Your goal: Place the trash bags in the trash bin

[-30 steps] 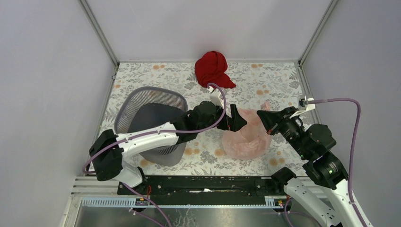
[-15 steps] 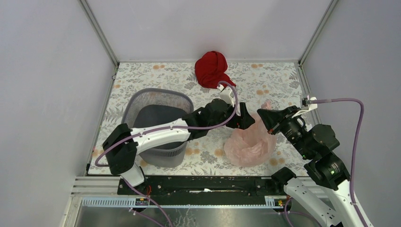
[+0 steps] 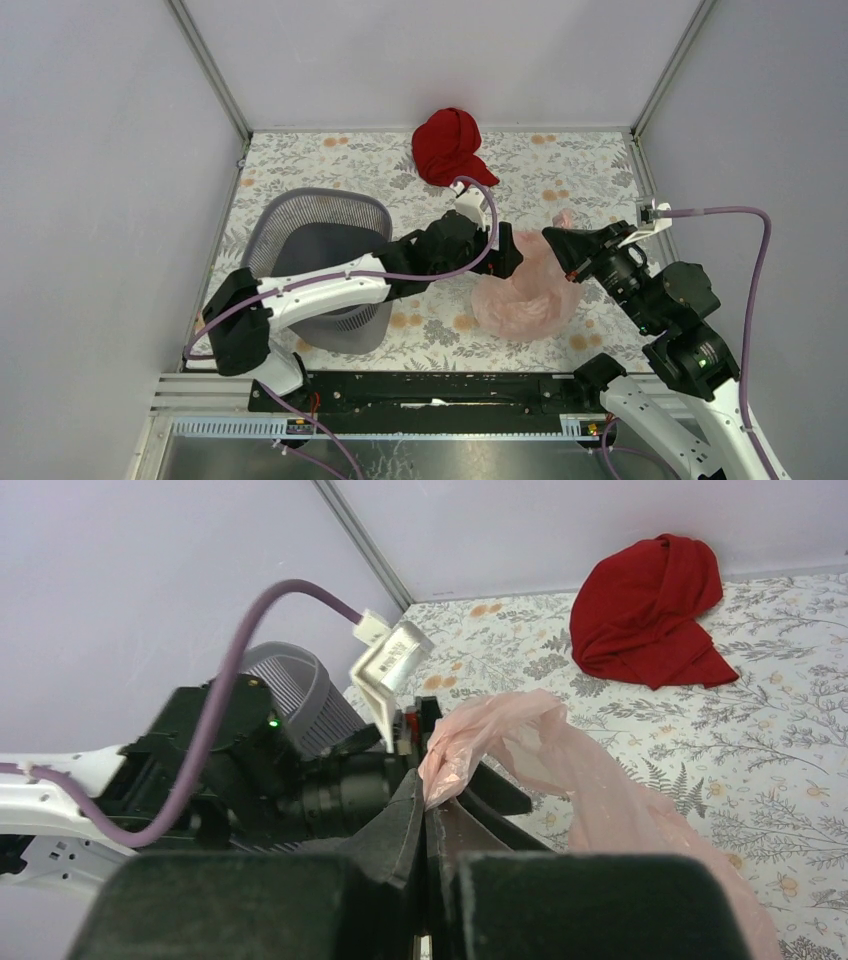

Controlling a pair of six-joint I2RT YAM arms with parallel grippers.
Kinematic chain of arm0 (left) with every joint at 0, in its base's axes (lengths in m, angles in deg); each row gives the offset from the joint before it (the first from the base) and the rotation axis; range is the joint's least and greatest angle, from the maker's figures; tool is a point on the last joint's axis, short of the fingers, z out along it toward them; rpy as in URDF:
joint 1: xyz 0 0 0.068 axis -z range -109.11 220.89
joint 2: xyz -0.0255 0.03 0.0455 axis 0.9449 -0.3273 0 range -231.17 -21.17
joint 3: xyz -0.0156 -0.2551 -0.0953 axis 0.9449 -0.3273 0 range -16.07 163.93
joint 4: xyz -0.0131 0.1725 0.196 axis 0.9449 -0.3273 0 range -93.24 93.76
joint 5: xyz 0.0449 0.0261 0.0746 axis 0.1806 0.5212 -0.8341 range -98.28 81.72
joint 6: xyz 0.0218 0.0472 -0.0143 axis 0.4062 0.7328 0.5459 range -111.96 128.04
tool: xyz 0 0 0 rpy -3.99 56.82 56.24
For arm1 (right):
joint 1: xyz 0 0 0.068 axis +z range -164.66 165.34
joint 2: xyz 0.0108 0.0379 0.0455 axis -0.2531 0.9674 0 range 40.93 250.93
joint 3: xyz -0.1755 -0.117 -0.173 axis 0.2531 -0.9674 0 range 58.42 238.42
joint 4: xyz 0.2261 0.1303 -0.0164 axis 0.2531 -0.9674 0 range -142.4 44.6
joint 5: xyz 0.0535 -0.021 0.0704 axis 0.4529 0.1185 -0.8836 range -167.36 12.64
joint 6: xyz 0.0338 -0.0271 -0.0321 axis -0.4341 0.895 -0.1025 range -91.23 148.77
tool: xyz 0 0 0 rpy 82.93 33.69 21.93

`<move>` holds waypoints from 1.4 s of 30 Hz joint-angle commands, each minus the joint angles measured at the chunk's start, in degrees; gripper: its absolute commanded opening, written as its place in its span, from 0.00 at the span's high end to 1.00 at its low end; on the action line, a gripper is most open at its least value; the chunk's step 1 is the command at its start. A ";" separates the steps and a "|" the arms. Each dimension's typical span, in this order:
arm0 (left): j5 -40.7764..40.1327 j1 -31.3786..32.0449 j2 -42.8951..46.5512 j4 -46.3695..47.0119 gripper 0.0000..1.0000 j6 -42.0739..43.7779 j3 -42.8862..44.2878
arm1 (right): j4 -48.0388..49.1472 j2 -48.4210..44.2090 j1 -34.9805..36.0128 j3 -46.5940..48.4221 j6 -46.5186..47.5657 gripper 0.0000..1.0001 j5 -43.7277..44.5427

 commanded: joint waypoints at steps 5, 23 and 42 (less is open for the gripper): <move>0.09 0.14 9.40 -10.96 0.01 8.86 7.81 | 4.14 1.03 -0.11 1.79 -0.74 1.00 -1.41; 0.10 3.42 4.89 -11.11 0.14 10.80 11.77 | 4.18 0.19 -0.16 5.35 -3.89 1.00 -3.70; 1.23 2.41 -0.56 -7.52 0.83 8.96 14.68 | 0.37 -1.64 -0.14 7.33 -1.70 1.00 -2.36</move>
